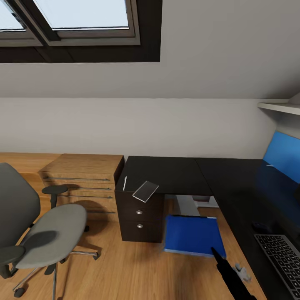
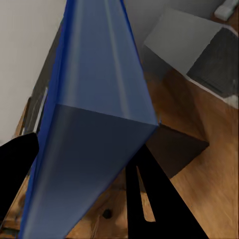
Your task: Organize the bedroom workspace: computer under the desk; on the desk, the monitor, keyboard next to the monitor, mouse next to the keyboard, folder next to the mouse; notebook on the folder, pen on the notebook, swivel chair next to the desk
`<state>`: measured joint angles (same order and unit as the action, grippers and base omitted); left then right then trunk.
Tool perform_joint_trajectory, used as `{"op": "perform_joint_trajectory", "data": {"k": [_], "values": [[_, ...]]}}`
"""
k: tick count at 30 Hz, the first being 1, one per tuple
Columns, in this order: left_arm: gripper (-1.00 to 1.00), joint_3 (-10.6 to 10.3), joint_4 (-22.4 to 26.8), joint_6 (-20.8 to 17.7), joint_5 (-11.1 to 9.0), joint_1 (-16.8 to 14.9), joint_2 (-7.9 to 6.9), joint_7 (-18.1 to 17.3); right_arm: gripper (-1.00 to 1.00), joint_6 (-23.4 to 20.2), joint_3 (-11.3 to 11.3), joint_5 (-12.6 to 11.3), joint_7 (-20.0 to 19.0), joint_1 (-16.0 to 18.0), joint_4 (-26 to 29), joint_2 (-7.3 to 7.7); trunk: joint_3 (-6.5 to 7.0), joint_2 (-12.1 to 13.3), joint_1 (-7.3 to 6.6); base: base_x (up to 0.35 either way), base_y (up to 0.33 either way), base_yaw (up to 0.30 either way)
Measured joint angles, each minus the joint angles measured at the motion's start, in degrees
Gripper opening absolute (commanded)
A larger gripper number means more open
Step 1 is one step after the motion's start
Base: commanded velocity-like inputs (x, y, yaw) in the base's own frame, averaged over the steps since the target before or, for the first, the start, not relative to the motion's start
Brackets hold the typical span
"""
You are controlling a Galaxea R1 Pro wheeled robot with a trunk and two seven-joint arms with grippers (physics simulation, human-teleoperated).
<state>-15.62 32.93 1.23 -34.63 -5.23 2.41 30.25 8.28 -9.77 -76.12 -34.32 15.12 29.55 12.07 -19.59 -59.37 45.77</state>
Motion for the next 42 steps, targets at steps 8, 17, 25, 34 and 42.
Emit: {"op": "perform_joint_trajectory", "data": {"k": [8,17,25,34,42], "values": [[1.0,-0.08,-0.57,0.02,0.07,0.0,0.6,0.0,-1.0,-0.05,2.89,0.33,24.84,2.49,22.02,0.29,0.0,0.0,0.0,0.0,0.0,0.0],[1.0,-0.08,-0.77,-0.03,0.09,-0.01,0.7,-2.0,-1.0,15.23,4.1,-0.15,37.69,17.52,14.34,-3.36,0.0,0.01,0.0,0.0,0.0,0.0],[1.0,0.01,-0.76,0.0,0.1,0.0,0.65,-3.73,-1.0,20.82,4.08,-0.42,37.7,18.12,10.59,-6.85,0.0,0.0,0.0,0.0,0.0,0.0],[1.0,0.02,-0.77,0.0,0.1,0.0,0.63,-3.79,-1.0,21.54,4.34,-0.51,37.63,18.15,10.9,-9.45,0.0,0.0,0.0,0.0,0.0,0.0],[1.0,-1.32,-0.73,0.03,0.23,0.0,0.68,-3.88,-1.0,21.73,5.38,-0.44,37.65,18.15,10.57,-9.35,0.0,-0.01,-0.03,0.142,0.0,0.0]]}}
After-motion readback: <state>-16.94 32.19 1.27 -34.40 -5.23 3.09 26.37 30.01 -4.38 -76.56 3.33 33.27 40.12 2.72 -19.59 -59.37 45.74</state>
